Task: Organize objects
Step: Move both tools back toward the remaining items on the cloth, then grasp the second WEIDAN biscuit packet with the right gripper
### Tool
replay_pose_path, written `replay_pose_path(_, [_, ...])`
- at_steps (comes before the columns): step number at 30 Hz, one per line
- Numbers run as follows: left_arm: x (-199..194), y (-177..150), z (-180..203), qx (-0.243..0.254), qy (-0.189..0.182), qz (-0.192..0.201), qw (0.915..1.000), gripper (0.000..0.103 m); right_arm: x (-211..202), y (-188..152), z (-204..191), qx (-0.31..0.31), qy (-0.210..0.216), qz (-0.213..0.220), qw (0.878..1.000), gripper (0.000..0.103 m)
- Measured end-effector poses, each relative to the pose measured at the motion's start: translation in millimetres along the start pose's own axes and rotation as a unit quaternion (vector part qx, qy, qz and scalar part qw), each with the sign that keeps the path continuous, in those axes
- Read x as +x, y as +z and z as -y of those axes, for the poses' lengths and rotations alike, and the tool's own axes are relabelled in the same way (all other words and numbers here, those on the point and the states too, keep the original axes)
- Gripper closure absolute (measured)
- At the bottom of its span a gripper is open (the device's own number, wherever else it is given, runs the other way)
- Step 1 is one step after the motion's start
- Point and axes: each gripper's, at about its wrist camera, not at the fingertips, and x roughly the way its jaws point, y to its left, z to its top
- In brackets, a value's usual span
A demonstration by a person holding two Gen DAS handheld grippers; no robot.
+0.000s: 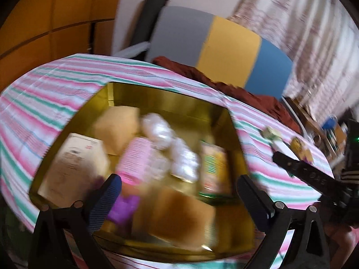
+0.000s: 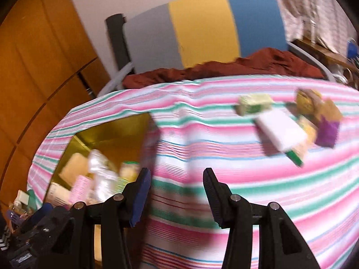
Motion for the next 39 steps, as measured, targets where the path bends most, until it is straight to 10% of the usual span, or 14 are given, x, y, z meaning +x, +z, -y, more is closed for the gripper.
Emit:
replay_pose_path(9, [5.9, -25.9, 76.5, 0.089, -0.067, -0.028, 0.9933, 0.0, -8.5, -31.3, 97.6, 0.087, -0.084, 0.015, 0.993, 0.054])
replay_pose_path(18, [6.1, -47.5, 110.1, 0.12, -0.094, -0.051, 0.987, 0.0, 10.9, 32.1, 178.0, 0.199, -0.132, 0.053, 0.97, 0.054])
replay_pose_path(27, [13.6, -52.3, 111.9, 0.121, -0.078, -0.061, 0.9877, 0.0, 69.3, 68.9, 175.9, 0.181, -0.164, -0.019, 0.969, 0.041])
replay_pose_path(39, [28.0, -48.7, 121.4, 0.117, -0.069, -0.07, 0.9882, 0.0, 36.5, 23.0, 165.2, 0.095, -0.133, 0.016, 0.986, 0.051])
